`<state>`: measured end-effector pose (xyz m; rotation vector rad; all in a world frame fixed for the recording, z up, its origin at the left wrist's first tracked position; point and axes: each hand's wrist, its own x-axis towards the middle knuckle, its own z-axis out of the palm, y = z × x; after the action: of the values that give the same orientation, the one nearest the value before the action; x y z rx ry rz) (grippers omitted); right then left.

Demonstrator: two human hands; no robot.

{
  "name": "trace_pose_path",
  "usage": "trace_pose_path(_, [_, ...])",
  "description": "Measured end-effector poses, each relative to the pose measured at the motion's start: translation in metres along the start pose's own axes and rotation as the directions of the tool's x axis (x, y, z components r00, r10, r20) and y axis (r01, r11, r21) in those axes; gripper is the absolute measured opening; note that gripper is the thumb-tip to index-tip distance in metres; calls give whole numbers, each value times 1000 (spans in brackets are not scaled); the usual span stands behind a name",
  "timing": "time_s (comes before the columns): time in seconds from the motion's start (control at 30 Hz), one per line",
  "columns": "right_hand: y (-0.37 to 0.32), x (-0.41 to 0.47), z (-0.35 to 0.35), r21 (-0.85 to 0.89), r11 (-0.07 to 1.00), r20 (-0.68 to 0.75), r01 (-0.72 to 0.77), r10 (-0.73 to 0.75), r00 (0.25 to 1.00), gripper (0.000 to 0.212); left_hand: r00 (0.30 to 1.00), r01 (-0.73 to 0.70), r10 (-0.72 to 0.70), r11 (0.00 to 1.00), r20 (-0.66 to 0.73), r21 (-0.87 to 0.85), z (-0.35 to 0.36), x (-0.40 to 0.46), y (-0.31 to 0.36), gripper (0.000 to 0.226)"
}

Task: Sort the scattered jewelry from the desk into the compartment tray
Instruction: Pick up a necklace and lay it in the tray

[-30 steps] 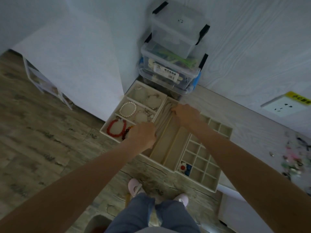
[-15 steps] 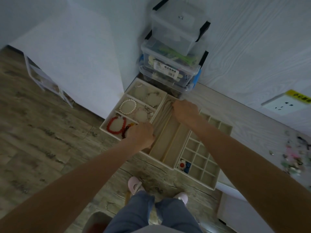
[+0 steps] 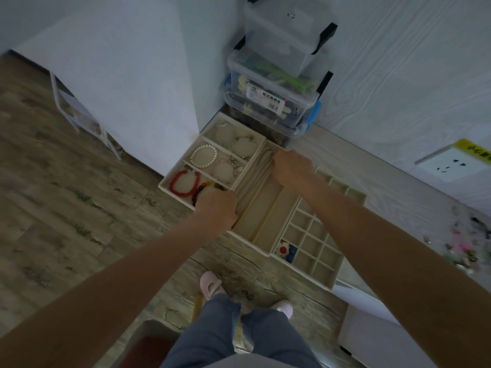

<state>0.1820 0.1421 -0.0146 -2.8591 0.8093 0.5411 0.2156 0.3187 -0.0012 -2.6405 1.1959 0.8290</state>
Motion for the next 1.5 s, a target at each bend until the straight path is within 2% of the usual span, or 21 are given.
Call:
trace_pose_path(0.43, [2, -4, -1, 16, 999, 35, 35, -36, 999, 28, 998, 33, -23, 977, -53, 210, 9, 0, 9, 20])
trace_pose_path(0.57, [4, -4, -1, 27, 999, 33, 24, -25, 999, 29, 998, -18, 33, 971, -58, 237, 8, 0, 6, 21])
trace_pose_path(0.77, [4, 0, -2, 36, 999, -14, 15, -15, 1000, 28, 973, -133, 163, 974, -162, 185, 1, 0, -3, 26])
trace_pose_path(0.9, [3, 3, -3, 37, 999, 40, 10, -11, 999, 28, 965, -156, 205, 949, -162, 275, 1, 7, -7, 29])
trace_pose_path(1.1, [0, 5, -2, 32, 999, 45, -5, 3, 999, 27, 966, -149, 214, 919, -145, 364, 6, 15, -9, 29])
trace_pose_path(1.2, [-2, 4, -4, 34, 999, 45, 0, -2, 999, 27, 965, -164, 223, 924, -139, 347, 6, 15, -9, 31])
trace_pose_path(1.33, [0, -3, -7, 82, 997, 4, -8, 8, 1000, 34, 954, -209, 250, 950, -164, 230, -3, 14, -7, 36])
trace_pose_path(1.5, [17, -29, -22, 267, 964, -84, -6, 30, 996, 37, 936, -218, 244, 968, -253, 124, -30, 18, 7, 28])
